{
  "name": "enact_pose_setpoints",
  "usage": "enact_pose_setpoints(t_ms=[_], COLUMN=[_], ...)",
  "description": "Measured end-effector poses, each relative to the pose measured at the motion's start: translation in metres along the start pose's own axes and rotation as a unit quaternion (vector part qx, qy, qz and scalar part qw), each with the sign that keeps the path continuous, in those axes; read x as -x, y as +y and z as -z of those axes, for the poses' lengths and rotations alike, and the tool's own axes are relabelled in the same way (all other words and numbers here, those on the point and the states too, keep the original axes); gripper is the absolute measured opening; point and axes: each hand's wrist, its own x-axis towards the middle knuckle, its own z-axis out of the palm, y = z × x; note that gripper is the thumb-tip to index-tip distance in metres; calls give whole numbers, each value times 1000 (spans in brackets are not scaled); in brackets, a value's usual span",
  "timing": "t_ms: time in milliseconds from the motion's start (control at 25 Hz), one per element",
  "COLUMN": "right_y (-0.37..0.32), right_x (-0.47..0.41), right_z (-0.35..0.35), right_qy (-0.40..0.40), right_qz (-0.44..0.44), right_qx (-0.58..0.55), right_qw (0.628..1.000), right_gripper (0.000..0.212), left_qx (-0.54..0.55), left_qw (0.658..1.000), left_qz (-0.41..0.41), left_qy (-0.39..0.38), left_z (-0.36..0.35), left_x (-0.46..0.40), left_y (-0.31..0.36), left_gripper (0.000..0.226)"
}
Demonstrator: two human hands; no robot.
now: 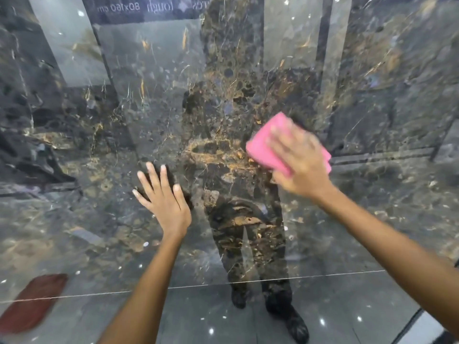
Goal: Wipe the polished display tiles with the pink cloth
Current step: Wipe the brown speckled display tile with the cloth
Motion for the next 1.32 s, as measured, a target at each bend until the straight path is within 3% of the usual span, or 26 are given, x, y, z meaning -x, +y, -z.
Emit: enact_pose_setpoints(t_ms=[80,120,160,240,320,400,440,520,600,680,720,760,800,880,920,1000,1080,1160,1200,1240,1320], right_y=[-1,-17,-41,-91,-119,-117,-102,-56,-7,-1,-17,-41,-62,-87,-88,-80,-68,-63,-71,-85,-126], right_x=[-51,-61,-56,-5,70,105,103,69,33,33,50,80,114,168,179,158,90,27,14,18,79], right_z=[-3,-16,-35,-76,-86,-65,-53,-27,-8,-13,-24,-39,-53,-59,-57,-47,-37,-40,-49,-61,-92], right_qy=[107,133,124,-10,-171,-264,-262,-157,-23,63,58,-1,-86,-255,-285,-245,-111,25,48,40,-109], right_qz=[-164,-191,-162,26,203,249,237,149,-24,-203,-216,-156,-22,223,256,195,13,-160,-191,-157,49], right_qx=[30,40,38,-26,-32,-60,-78,-55,-6,40,68,82,94,92,81,50,-4,-26,-20,0,-1], right_qw=[980,972,978,999,964,930,932,975,999,976,972,984,992,936,920,948,994,986,980,987,993], right_gripper=[69,69,70,73,81,79,75,62,60,69,76,85,94,107,109,96,76,69,74,80,87], left_qx=[-15,-17,-14,-17,-12,-3,-5,-7,-10,-7,-6,-9,-15,-21,-17,-15,-24,-28,-28,-28,-31], left_qw=[1000,999,999,999,999,999,998,998,998,997,997,997,997,997,997,997,996,995,995,995,995], left_qz=[-13,-25,-33,-43,-46,-51,-55,-56,-61,-62,-65,-67,-67,-66,-66,-71,-77,-88,-90,-90,-89], left_qy=[-19,-15,-6,9,10,13,17,22,31,36,37,35,31,22,20,26,28,25,24,24,21], left_z=[-7,-12,-15,-19,-18,-18,-19,-22,-24,-25,-26,-25,-25,-23,-23,-25,-27,-26,-25,-24,-24], left_x=[30,34,34,30,29,33,34,35,36,38,37,36,35,34,35,37,36,33,34,34,36], left_y=[-15,-20,-24,-25,-24,-27,-28,-29,-30,-32,-32,-32,-31,-30,-31,-34,-34,-32,-32,-32,-33], left_gripper=[53,53,53,53,53,54,54,54,54,55,55,55,55,55,55,56,57,58,58,57,57])
